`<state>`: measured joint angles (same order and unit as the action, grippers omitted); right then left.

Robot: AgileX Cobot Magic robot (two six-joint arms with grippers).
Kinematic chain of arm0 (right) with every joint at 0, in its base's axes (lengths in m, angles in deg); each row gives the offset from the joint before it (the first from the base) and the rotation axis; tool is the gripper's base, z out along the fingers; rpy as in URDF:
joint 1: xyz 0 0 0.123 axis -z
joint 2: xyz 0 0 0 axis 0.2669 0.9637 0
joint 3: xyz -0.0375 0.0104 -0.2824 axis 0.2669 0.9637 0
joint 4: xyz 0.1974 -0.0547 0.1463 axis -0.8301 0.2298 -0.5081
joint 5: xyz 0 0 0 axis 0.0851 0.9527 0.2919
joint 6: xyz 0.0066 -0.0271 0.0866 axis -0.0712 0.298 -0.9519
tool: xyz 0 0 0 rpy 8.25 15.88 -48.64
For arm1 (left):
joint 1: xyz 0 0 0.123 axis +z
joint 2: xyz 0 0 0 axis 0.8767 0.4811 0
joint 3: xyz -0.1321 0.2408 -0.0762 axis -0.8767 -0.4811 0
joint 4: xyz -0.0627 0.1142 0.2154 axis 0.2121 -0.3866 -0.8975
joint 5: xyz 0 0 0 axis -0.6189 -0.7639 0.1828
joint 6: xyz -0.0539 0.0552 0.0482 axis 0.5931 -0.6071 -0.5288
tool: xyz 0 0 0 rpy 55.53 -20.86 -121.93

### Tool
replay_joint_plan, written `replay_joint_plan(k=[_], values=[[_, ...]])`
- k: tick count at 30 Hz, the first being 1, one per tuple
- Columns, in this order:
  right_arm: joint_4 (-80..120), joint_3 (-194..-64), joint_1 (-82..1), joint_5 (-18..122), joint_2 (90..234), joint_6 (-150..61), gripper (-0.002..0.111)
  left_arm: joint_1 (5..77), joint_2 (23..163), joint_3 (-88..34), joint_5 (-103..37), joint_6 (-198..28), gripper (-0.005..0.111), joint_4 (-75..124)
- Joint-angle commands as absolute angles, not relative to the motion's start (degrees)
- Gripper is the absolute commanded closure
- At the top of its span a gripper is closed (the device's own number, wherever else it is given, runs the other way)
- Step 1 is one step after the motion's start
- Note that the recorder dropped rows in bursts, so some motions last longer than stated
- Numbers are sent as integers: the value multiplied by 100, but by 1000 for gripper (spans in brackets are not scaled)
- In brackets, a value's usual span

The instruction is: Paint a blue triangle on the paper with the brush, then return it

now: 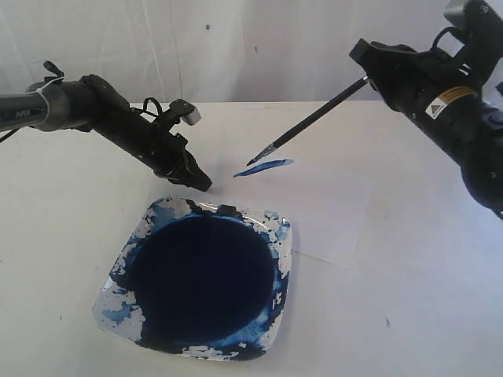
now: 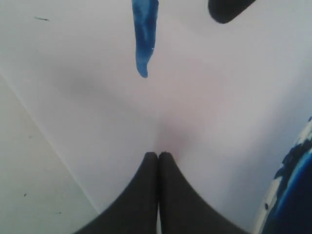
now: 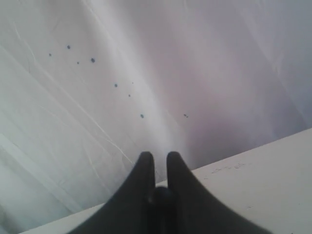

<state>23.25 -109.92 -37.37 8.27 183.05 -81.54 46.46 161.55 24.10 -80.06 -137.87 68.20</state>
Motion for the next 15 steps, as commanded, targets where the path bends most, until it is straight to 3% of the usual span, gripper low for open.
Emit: replay_joint_plan(k=[1, 15], values=[[2608, -11059, -3769, 65, 18765, -8630, 107, 4615, 16137, 2384, -8097, -13802, 107, 6900], [2739, -11402, -3769, -33, 19432, -8627, 107, 4615, 16137, 2384, -8072, -13802, 107, 6889]])
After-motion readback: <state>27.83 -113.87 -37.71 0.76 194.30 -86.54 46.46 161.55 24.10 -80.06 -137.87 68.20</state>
